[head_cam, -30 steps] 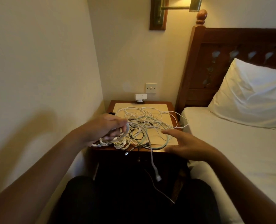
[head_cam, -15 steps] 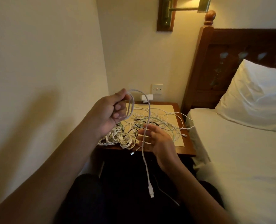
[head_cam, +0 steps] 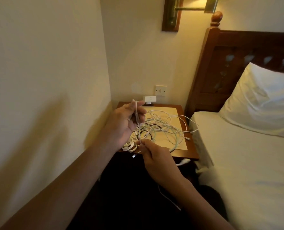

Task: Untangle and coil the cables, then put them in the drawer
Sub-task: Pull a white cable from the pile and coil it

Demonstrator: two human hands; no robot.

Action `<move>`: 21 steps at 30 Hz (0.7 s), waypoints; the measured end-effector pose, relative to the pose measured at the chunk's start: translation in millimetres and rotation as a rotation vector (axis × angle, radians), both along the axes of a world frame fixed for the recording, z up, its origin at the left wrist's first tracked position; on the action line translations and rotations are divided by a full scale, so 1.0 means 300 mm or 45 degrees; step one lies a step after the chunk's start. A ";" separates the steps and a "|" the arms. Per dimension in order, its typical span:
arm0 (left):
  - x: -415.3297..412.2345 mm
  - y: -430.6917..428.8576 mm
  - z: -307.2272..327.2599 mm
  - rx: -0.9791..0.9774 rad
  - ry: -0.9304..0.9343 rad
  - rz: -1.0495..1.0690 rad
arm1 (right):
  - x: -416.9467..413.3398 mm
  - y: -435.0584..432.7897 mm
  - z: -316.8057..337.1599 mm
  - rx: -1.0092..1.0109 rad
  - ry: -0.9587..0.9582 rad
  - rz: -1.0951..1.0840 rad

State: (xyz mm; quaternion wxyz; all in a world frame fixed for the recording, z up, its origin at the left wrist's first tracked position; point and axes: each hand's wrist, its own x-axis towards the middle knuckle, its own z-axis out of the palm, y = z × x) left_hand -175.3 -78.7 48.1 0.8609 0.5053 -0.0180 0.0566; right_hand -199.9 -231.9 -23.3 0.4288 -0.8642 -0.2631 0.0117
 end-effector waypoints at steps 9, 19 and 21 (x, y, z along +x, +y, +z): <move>-0.061 0.054 -0.155 1.417 -0.154 -0.235 | 0.037 -0.141 0.228 -0.361 -0.184 0.035; -0.158 0.086 -0.118 0.114 -0.033 -0.526 | 0.074 -0.142 0.031 -0.077 -0.109 0.014; -0.157 0.053 -0.129 -0.052 0.022 -0.445 | 0.057 -0.114 -0.029 -0.049 -0.102 -0.047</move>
